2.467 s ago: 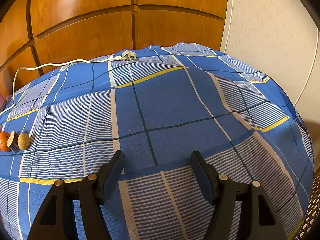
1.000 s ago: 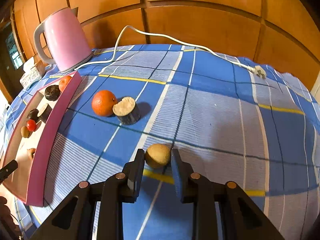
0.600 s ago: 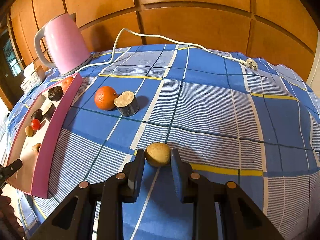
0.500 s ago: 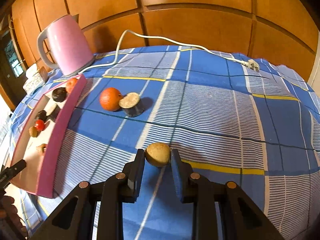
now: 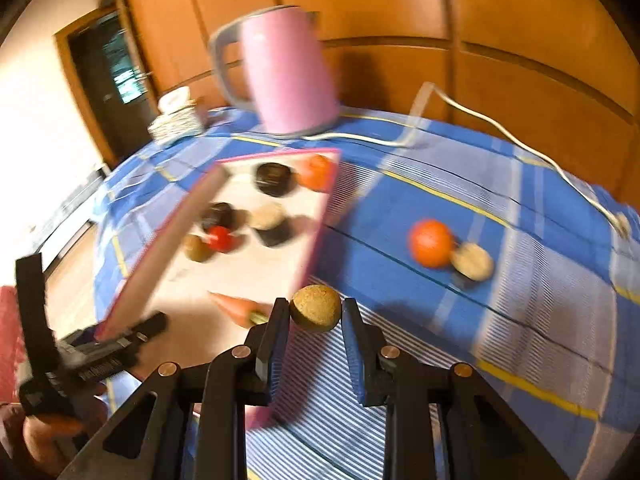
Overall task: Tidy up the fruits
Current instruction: 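Carry the tan fruit into the tray beside the carrot and open the right gripper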
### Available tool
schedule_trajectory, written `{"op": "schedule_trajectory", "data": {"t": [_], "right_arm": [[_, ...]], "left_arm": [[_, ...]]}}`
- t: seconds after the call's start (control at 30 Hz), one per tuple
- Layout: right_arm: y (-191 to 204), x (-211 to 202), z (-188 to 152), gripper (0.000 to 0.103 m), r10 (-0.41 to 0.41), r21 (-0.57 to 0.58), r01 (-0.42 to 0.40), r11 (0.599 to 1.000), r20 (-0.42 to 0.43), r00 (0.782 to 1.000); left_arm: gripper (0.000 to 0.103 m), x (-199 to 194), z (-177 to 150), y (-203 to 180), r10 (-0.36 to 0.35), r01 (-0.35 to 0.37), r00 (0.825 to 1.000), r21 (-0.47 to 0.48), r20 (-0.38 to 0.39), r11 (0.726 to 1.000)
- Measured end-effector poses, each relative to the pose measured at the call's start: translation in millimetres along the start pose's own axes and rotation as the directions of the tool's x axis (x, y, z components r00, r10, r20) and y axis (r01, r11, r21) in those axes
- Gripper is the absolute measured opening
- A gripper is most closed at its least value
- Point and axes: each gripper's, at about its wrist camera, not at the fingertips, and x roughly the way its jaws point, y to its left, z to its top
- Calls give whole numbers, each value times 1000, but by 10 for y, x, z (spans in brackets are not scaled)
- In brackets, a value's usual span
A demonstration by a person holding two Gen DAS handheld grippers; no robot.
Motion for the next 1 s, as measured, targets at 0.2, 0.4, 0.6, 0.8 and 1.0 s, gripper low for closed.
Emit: {"op": "schedule_trajectory", "data": {"t": [0.2, 0.4, 0.6, 0.8, 1.0], "right_arm": [[284, 217, 270, 27, 46, -49, -46, 998, -1, 999], [352, 323, 267, 29, 45, -36, -46, 998, -14, 999], [185, 233, 145, 29, 11, 7, -11, 1000, -12, 1000], [-101, 21, -18, 29, -78, 77, 77, 994, 9, 997], [-651, -253, -277, 29, -259, 204, 254, 946, -1, 966]], "left_arm": [[96, 7, 3, -10, 2, -2, 1000, 2, 0, 1000], [97, 13, 4, -14, 0, 0, 1000, 0, 0, 1000], [97, 12, 6, -10, 0, 0, 1000, 0, -1, 1000], [97, 10, 6, -10, -1, 1, 1000, 1, -3, 1000], [97, 11, 4, -2, -1, 1, 1000, 2, -3, 1000]]}}
